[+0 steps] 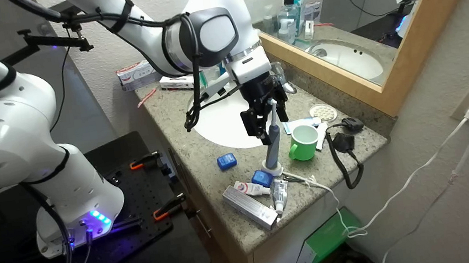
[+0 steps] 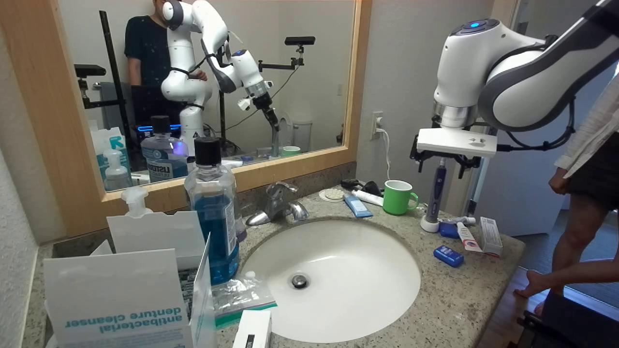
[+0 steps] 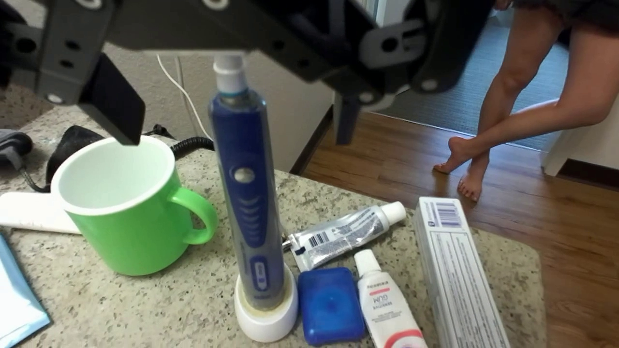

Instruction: Put the electric toothbrush to charge

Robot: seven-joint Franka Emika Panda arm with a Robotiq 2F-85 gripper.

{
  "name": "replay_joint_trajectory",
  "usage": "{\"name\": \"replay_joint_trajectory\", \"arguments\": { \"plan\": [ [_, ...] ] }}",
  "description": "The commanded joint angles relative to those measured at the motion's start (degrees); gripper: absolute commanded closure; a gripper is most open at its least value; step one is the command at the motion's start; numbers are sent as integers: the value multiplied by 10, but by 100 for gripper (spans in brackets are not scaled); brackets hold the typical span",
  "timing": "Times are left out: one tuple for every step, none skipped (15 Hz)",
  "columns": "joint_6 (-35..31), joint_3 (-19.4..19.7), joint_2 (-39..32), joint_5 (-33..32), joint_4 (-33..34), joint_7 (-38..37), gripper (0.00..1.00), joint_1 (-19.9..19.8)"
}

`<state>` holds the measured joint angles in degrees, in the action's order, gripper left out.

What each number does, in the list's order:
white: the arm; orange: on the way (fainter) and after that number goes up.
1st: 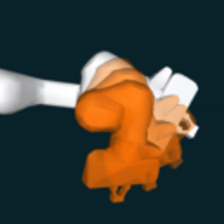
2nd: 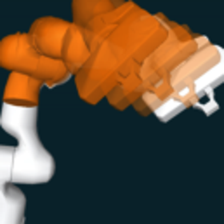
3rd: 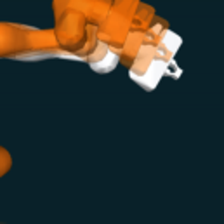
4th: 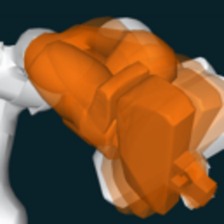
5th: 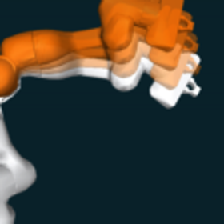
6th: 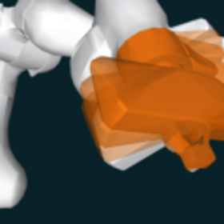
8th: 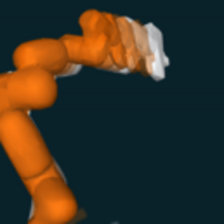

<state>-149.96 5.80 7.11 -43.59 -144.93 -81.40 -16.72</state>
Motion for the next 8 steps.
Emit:
{"name": "replay_joint_trajectory", "arguments": {
  "plan": [
    [15,1,2,26,-13,23,0,26],
    [17,-1,1,29,-15,23,0,31],
    [18,-2,3,39,-21,32,0,38],
    [18,-3,8,50,-27,40,0,44],
    [18,-4,14,59,-34,45,0,49],
    [19,-5,21,67,-41,53,0,54],
    [19,-7,30,79,-49,63,0,59],
    [20,-9,37,91,-56,76,0,64]
  ]
}}
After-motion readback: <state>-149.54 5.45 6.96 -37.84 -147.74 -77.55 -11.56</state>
